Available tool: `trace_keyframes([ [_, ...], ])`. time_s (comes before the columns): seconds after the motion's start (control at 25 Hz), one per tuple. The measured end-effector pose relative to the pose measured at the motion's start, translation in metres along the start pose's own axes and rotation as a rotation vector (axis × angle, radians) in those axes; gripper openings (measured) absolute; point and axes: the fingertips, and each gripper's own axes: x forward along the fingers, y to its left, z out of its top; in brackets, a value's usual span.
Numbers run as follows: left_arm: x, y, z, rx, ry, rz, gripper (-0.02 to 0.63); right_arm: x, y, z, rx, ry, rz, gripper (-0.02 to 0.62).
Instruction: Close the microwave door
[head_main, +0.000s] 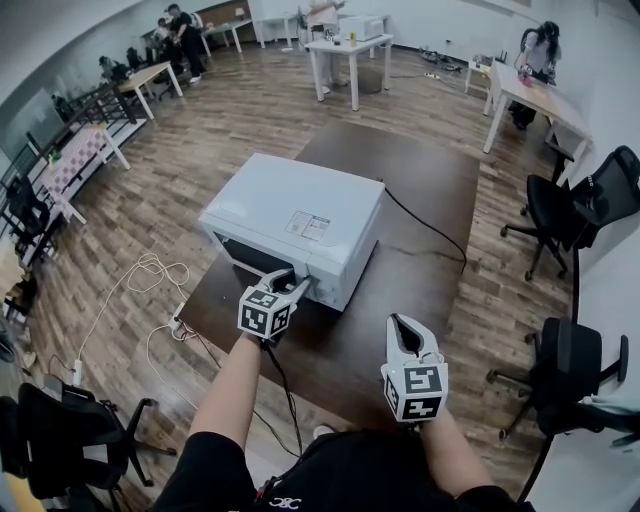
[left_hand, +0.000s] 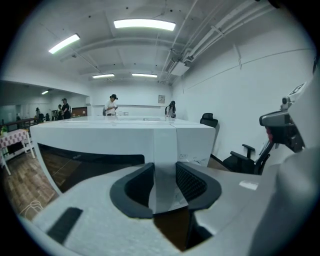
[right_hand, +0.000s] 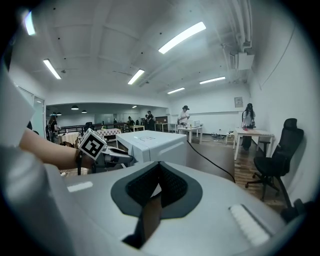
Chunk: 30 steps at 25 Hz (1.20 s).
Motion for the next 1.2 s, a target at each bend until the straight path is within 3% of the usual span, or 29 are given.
trace_keyframes([
  [0.24, -0.001, -0.001, 0.002, 0.049, 0.019, 0.088, 0.159, -0.002, 0.004, 0.000, -0.003, -0.001, 0.013, 0.009],
  [0.4, -0.010, -0.004, 0.011, 0.025, -0.057, 0.142, 0.206, -0.001, 0.007, 0.000, -0.002, 0.000, 0.023, 0.008],
  [0.44, -0.015, -0.004, 0.014, 0.007, -0.076, 0.156, 0.196, 0.000, 0.007, 0.001, 0.000, 0.000, 0.027, 0.009],
  [0.48, -0.022, -0.006, 0.016, -0.005, -0.089, 0.171, 0.130, 0.000, 0.009, 0.002, 0.004, 0.001, 0.033, 0.009],
  [0.52, -0.029, -0.009, 0.017, -0.007, -0.096, 0.186, 0.022, 0.001, 0.011, 0.003, 0.007, 0.001, 0.040, 0.009],
  [0.56, -0.036, -0.013, 0.018, -0.004, -0.099, 0.199, 0.006, 0.002, 0.013, 0.004, 0.009, -0.001, 0.045, 0.009],
  [0.96, -0.092, -0.072, 0.043, -0.084, -0.188, 0.287, 0.009, 0.010, 0.030, 0.019, 0.021, -0.054, 0.079, 0.008],
  [1.2, -0.103, -0.108, 0.056, -0.034, -0.184, 0.267, 0.009, 0.010, 0.035, 0.022, 0.053, -0.086, 0.093, 0.008],
])
